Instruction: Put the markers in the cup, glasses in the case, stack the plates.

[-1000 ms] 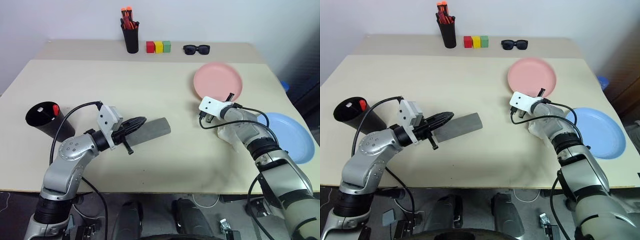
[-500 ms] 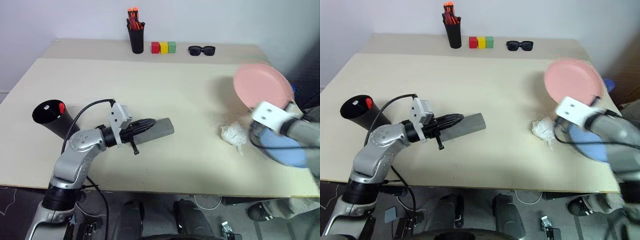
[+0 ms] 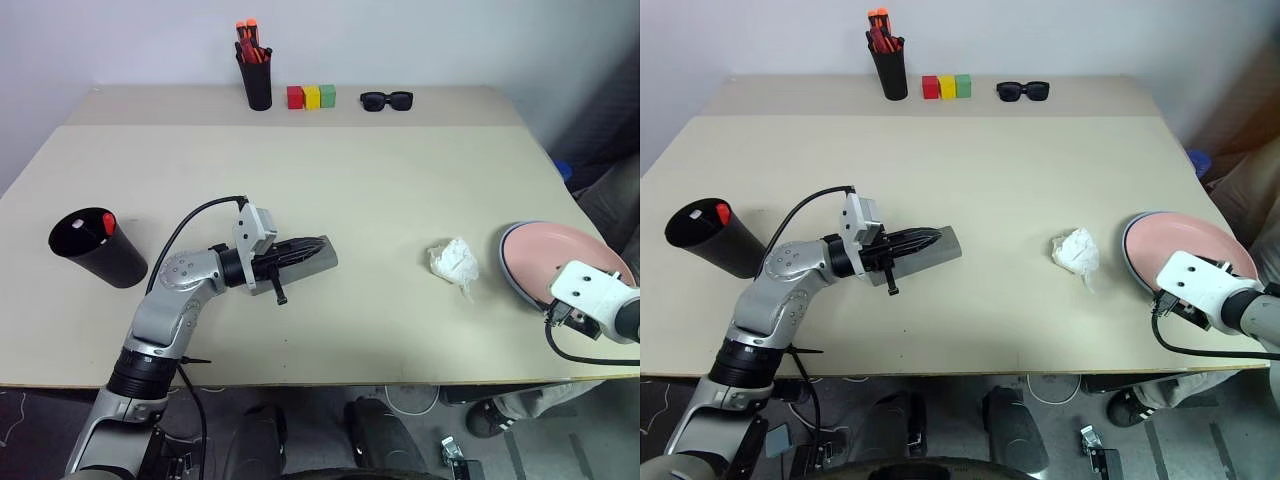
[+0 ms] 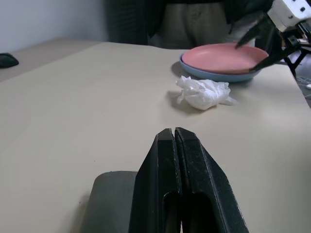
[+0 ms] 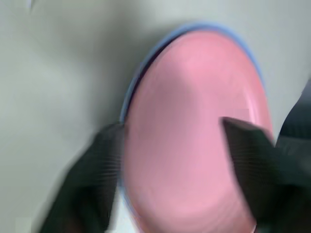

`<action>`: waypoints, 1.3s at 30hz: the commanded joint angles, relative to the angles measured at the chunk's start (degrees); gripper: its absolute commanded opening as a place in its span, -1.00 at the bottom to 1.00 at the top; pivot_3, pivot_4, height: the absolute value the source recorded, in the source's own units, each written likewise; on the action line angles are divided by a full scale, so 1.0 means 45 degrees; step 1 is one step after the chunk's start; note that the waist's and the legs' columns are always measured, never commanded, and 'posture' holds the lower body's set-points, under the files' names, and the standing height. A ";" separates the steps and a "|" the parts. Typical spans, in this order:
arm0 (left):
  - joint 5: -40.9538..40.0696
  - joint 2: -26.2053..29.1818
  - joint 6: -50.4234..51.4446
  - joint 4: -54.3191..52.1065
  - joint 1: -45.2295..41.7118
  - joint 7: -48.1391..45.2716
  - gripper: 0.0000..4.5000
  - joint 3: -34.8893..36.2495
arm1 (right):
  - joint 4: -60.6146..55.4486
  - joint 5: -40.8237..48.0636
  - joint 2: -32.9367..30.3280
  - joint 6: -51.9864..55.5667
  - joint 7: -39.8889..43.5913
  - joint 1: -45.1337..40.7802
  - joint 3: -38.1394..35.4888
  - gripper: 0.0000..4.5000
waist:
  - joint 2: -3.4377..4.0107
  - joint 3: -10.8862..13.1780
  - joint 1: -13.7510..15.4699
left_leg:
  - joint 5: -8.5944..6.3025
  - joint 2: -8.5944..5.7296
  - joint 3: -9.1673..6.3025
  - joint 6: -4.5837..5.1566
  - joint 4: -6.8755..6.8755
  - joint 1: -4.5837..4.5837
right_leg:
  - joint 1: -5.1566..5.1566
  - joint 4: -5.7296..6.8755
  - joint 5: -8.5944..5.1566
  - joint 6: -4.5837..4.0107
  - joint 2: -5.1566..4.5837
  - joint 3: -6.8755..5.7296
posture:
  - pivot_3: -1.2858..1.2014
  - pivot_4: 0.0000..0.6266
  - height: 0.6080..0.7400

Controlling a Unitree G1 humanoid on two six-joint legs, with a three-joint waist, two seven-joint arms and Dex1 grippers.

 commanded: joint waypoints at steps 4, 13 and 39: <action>0.0134 0.0100 -0.0209 -0.0385 0.0064 -0.0072 -1.00 0.0025 | -0.1419 0.2467 0.0573 0.1165 0.0638 -0.1251 -0.0624 0.79 | -0.0002 0.0001 0.0012 | 0.0000 0.0000 -0.0006 0.0000 0.0000 0.0002 | 0.0006 0.0000 0.0000 0.0000 0.0001 -0.0002 | 0.03 -0.52 0.78; 0.0141 0.0139 0.0077 -0.1125 0.0573 0.0440 -1.00 0.0236 | -0.1253 0.1398 0.2945 0.1805 -0.1844 -0.3146 0.3535 0.79 | -0.0013 -0.0002 -0.0026 | 0.0000 0.0003 -0.0012 0.0000 -0.0004 0.0014 | 0.0019 0.0004 -0.0001 -0.0003 0.0002 -0.0008 | 0.03 -0.52 0.78; -0.1209 0.0493 0.1356 -0.1789 0.1052 -0.0975 -1.00 -0.0248 | -0.1303 -0.0162 0.1989 0.3297 -0.3206 -0.2452 0.0685 -0.97 | -0.0015 -0.0003 0.0353 | 0.0000 0.0000 -0.0003 0.0001 -0.0002 0.0008 | 0.0015 -0.0003 -0.0005 -0.0009 -0.0003 -0.0009 | 0.03 -0.52 0.78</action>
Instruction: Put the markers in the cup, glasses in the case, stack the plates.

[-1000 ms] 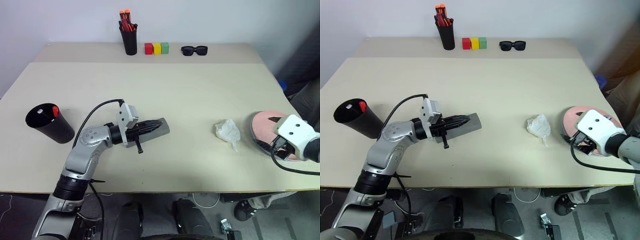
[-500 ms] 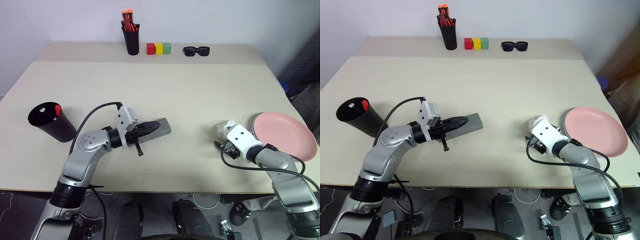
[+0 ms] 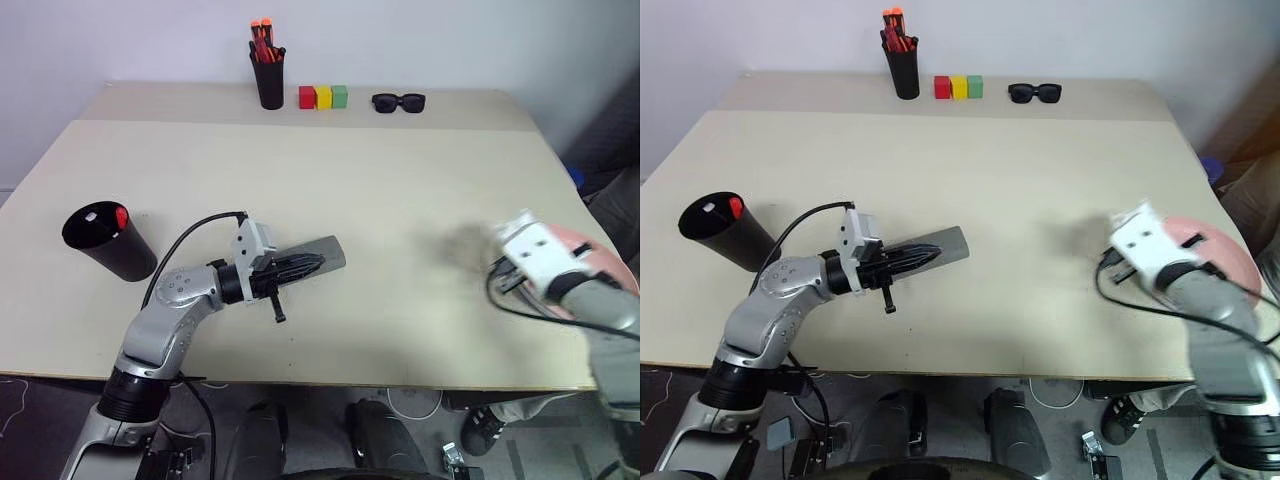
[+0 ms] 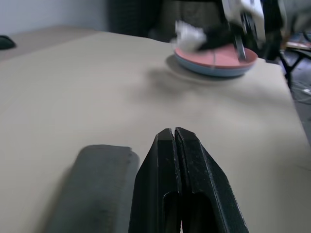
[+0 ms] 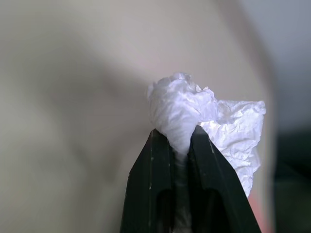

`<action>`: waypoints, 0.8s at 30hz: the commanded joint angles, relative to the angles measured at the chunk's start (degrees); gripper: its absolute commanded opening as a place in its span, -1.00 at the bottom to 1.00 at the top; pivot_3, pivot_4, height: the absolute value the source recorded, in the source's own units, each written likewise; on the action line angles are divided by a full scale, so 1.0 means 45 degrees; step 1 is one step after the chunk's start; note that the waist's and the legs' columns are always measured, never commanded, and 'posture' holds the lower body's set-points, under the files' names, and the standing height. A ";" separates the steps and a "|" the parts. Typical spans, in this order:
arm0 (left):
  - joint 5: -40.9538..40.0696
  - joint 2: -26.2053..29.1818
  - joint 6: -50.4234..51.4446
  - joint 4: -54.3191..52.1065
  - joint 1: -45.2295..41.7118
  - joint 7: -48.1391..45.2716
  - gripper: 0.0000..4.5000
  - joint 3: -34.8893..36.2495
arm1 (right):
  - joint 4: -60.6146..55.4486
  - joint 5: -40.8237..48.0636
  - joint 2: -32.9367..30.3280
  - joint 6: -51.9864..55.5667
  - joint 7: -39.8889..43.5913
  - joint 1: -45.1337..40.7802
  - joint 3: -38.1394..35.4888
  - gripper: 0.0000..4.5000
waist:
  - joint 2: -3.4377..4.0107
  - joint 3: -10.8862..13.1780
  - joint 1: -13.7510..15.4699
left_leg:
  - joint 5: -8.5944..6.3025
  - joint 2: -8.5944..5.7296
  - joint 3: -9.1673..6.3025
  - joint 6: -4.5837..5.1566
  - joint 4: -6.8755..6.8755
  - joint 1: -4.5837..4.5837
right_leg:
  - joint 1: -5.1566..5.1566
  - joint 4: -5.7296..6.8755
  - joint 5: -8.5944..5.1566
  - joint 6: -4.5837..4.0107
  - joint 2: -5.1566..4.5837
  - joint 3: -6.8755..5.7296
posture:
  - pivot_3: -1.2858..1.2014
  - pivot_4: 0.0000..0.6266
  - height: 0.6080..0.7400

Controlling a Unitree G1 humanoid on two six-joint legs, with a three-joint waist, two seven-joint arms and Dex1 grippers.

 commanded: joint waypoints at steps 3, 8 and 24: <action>-0.0614 0.0117 0.0281 -0.0134 -0.0366 -0.1102 -1.00 -0.0375 | -0.0213 0.0177 -0.0911 0.0852 0.0917 0.1204 -0.1549 -0.97 | -0.0001 -0.0001 -0.0025 | 0.0000 0.0000 0.0001 0.0001 -0.0001 0.0000 | 0.0000 -0.0003 -0.0014 -0.0026 0.0000 0.0002 | 0.03 -0.52 0.78; -0.0373 0.0063 0.0011 0.0297 -0.0707 -0.1341 -1.00 -0.0429 | 0.0054 0.0339 -0.1005 0.1126 0.1166 0.1583 -0.1667 -0.49 | 0.0007 -0.0005 -0.0091 | 0.0000 0.0000 0.0001 0.0001 0.0001 0.0005 | 0.0001 -0.0002 -0.0014 -0.0026 0.0003 0.0005 | 0.03 -0.52 0.78; 0.2618 -0.0226 -0.1322 0.0850 0.0035 0.4840 -1.00 0.2385 | 0.0442 0.4368 0.0780 -0.0771 0.2497 -0.2156 -0.0421 0.61 | -0.0004 0.0002 -0.0097 | -0.0001 0.0006 -0.0004 0.0001 -0.0012 0.0021 | 0.0011 -0.0002 0.0005 0.0008 0.0010 0.0006 | 0.03 -0.52 0.78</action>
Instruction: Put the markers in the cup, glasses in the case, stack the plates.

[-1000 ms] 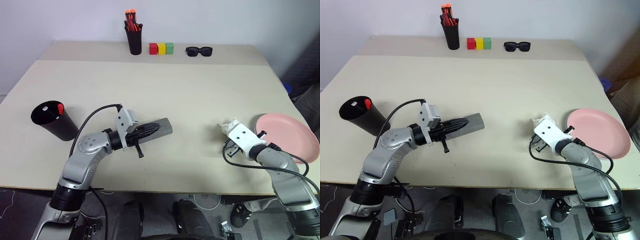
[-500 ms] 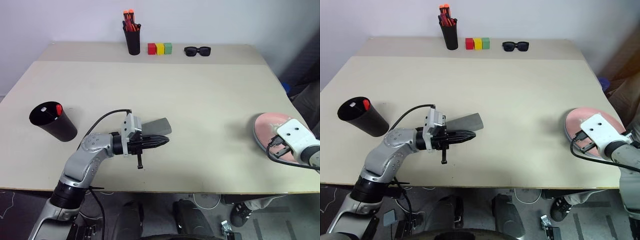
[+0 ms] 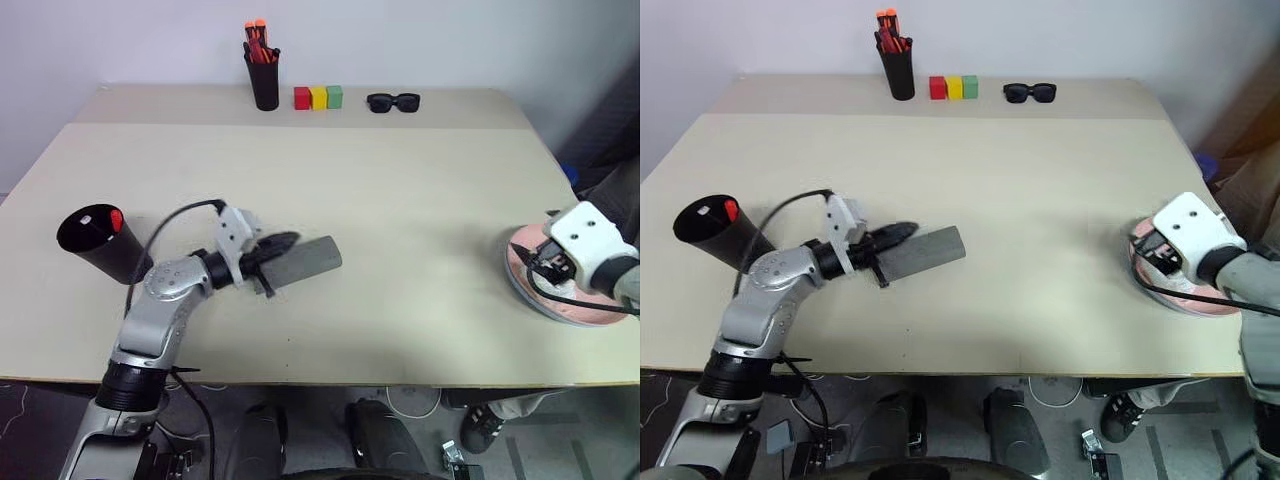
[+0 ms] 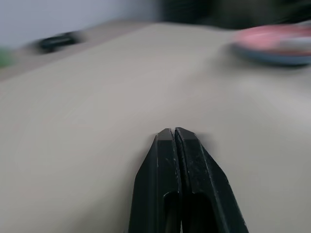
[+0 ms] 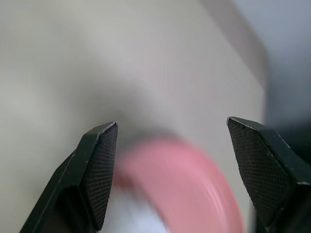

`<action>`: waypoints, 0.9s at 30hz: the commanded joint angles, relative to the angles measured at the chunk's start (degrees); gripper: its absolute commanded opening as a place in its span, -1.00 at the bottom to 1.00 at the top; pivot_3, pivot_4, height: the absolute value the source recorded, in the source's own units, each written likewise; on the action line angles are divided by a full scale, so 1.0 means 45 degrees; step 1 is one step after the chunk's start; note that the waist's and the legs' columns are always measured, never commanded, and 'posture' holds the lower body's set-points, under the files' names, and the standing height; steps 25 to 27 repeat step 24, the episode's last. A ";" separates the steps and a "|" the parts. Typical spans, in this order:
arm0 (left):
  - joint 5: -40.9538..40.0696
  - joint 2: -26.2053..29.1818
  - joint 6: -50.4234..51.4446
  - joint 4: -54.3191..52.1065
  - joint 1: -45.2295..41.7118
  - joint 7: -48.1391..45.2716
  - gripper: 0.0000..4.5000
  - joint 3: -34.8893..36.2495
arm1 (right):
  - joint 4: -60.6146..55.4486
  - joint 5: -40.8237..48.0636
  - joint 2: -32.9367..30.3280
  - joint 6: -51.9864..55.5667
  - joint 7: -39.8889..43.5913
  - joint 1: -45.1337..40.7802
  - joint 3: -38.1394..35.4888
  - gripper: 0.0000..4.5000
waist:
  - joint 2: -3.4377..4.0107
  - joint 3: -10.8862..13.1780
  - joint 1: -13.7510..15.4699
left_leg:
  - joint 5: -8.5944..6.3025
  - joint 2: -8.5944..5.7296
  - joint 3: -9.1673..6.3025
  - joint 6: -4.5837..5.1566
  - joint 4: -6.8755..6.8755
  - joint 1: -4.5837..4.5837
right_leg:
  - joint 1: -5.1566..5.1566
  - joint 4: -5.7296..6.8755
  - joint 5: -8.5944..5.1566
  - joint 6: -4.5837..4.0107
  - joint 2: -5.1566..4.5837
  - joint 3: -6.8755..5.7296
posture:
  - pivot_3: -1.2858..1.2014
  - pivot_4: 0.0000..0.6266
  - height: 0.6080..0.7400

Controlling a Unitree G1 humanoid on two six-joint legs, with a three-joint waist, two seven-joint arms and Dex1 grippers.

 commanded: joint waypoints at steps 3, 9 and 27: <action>0.0381 0.0068 0.0034 -0.1418 0.1013 0.1842 -1.00 0.1457 | 0.0036 0.2356 0.1767 0.0121 0.0487 -0.1384 0.0928 0.61 | 0.0002 0.0002 0.0026 | -0.0002 0.0001 0.0006 0.0002 -0.0002 -0.0007 | -0.0003 0.0001 0.0001 0.0002 -0.0006 0.0000 | 0.03 -0.52 0.78; 0.0710 0.0248 0.0213 -0.2511 0.2400 0.2631 -1.00 0.1940 | 0.2104 0.2105 0.2506 -0.1229 0.0787 -0.2003 0.2481 0.61 | -0.0005 0.0002 0.0094 | -0.0002 -0.0002 0.0012 0.0003 0.0006 -0.0012 | 0.0003 -0.0002 -0.0002 -0.0005 -0.0023 -0.0011 | 0.03 -0.52 0.78; 0.1014 0.0002 0.0141 -0.2409 0.2595 0.3502 -1.00 0.1810 | 0.3965 0.2300 0.2686 -0.2208 0.1329 -0.2912 0.3145 0.61 | -0.0002 0.0003 0.0058 | -0.0002 0.0001 0.0015 0.0003 0.0001 -0.0005 | 0.0001 0.0000 0.0000 -0.0003 -0.0016 -0.0010 | 0.03 -0.52 0.78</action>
